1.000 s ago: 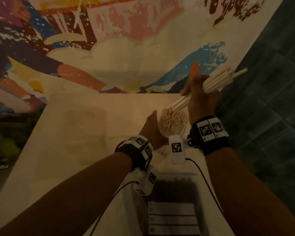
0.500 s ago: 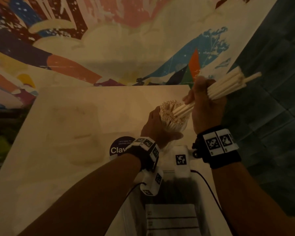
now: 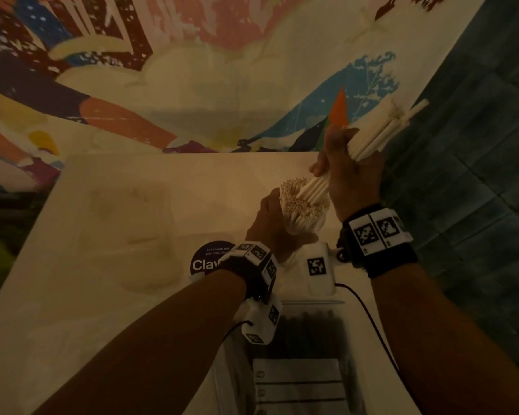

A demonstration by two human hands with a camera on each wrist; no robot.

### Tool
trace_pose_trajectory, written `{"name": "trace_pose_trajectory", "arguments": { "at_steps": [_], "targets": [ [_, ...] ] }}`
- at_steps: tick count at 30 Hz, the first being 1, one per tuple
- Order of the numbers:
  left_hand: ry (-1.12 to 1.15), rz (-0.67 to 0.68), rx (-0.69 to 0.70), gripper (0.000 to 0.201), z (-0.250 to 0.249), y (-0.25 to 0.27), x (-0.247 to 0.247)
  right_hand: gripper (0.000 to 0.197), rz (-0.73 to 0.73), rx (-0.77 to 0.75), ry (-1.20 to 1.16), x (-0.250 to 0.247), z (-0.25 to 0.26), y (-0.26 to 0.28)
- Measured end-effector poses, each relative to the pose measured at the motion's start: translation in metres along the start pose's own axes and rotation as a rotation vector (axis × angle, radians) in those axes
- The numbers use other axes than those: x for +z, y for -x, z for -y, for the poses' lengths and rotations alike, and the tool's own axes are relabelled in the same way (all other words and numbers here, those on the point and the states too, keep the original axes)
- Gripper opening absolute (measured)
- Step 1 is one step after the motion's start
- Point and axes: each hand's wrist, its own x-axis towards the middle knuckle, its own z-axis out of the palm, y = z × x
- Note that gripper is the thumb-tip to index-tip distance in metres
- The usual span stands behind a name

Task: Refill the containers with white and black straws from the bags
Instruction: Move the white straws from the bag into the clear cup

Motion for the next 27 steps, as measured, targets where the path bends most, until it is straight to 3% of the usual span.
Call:
{"name": "trace_pose_trajectory", "arguments": {
  "at_steps": [10, 14, 17, 20, 27],
  "targets": [
    [0.007, -0.024, -0.065, 0.110, 0.004, -0.003, 0.002, 0.040, -0.168, 0.022, 0.051, -0.011, -0.001, 0.000],
    [0.059, -0.011, -0.077, 0.118, 0.006, -0.003, 0.001, 0.035, -0.073, 0.027, 0.037, 0.001, 0.002, 0.006],
    [0.098, -0.011, -0.075, 0.113, 0.007, -0.004, 0.001, 0.030, -0.025, 0.051, -0.007, 0.005, 0.003, 0.008],
    [-0.007, -0.010, -0.039, 0.112, 0.006, -0.006, 0.003, 0.038, 0.048, 0.088, 0.145, 0.007, -0.005, 0.015],
    [0.032, -0.027, -0.051, 0.111, 0.006, -0.004, 0.000, 0.038, -0.006, 0.073, 0.113, 0.002, -0.017, 0.008]
  ]
}}
